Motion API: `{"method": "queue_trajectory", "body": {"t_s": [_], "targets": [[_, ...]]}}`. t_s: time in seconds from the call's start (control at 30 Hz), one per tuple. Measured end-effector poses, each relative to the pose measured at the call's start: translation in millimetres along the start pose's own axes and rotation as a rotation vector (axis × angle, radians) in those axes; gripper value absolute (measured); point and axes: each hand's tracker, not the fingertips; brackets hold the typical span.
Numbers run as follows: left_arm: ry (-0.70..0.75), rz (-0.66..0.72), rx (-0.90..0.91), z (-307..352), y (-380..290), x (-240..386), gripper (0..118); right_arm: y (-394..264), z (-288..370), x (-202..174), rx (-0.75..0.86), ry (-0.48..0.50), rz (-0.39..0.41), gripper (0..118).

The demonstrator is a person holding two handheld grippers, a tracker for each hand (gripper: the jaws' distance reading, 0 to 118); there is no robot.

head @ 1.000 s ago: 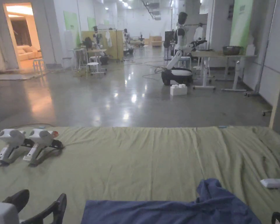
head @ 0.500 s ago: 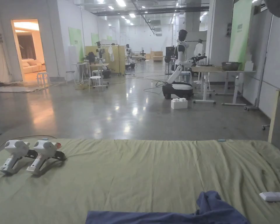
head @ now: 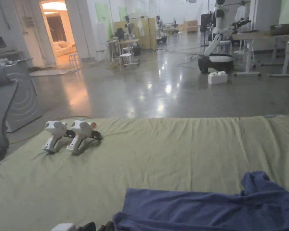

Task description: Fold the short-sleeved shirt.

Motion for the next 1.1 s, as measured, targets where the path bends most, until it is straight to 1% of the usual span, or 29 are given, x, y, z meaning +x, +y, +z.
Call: {"method": "queue_trajectory", "body": {"t_s": [0.03,0.07,0.1,0.2,0.27,0.37,0.4,0.43,0.47,0.5,0.53,0.57,0.63,0.73,0.77,0.8,0.83,0.87,0.9,0.93,0.97,1.0,1.03,1.07,1.1], "targets": [[-0.036,0.044,-0.032,-19,-8,-12,52,-4,-2,3,-0.021,-0.004,-0.009,0],[-0.029,0.09,-0.09,-38,-16,-19,54,-8,-4,5,-0.037,-0.011,-0.009,0],[0.008,0.08,-0.138,-57,-24,-25,53,-12,-5,7,-0.052,-0.02,-0.006,0],[0.118,-0.008,-0.255,-115,-47,-36,53,-21,-7,18,-0.101,-0.039,-0.005,0],[0.142,0.027,-0.323,-146,-56,-47,53,-24,-7,25,-0.123,-0.057,0.002,0],[0.206,0.042,-0.361,-175,-65,-55,53,-28,-7,36,-0.155,-0.096,0.001,0],[0.2,0.046,-0.363,-181,-66,-56,52,-36,-8,45,-0.164,-0.108,-0.008,0],[0.193,0.041,-0.357,-183,-67,-54,47,-39,-8,49,-0.173,-0.122,-0.022,0],[0.199,0.017,-0.355,-183,-69,-50,37,-41,-9,52,-0.182,-0.133,-0.036,0],[0.209,-0.041,-0.37,-186,-69,-45,26,-44,-9,55,-0.19,-0.142,-0.047,0],[0.217,-0.11,-0.392,-190,-70,-40,20,-45,-10,56,-0.2,-0.145,-0.058,0],[0.219,-0.137,-0.402,-194,-70,-36,16,-47,-12,58,-0.211,-0.145,-0.067,0],[0.228,-0.146,-0.409,-196,-72,-28,7,-51,-16,61,-0.23,-0.154,-0.075,0],[0.262,-0.266,-0.428,-200,-80,-15,5,-52,-28,66,-0.265,-0.187,-0.082,0],[0.27,-0.295,-0.431,-201,-81,-12,5,-53,-34,70,-0.268,-0.197,-0.089,2],[0.269,-0.304,-0.437,-202,-82,-11,5,-58,-43,79,-0.272,-0.2,-0.102,12],[0.265,-0.305,-0.442,-203,-81,-12,5,-63,-55,89,-0.295,-0.207,-0.122,42],[0.262,-0.294,-0.442,-203,-82,-16,5,-69,-69,99,-0.323,-0.217,-0.15,64],[0.253,-0.271,-0.443,-203,-81,-19,5,-77,-87,111,-0.361,-0.219,-0.183,66],[0.247,-0.241,-0.442,-202,-80,-21,5,-84,-105,123,-0.408,-0.214,-0.208,62],[0.25,-0.24,-0.439,-201,-79,-22,5,-92,-121,132,-0.408,-0.211,-0.228,62],[0.249,-0.244,-0.441,-201,-79,-20,5,-99,-138,140,-0.423,-0.229,-0.225,62],[0.248,-0.248,-0.444,-201,-79,-19,5,-105,-154,145,-0.429,-0.262,-0.239,62],[0.25,-0.256,-0.446,-202,-80,-18,5,-112,-170,154,-0.449,-0.272,-0.268,62],[0.252,-0.265,-0.449,-202,-80,-17,5,-118,-184,159,-0.477,-0.27,-0.281,62]]}}
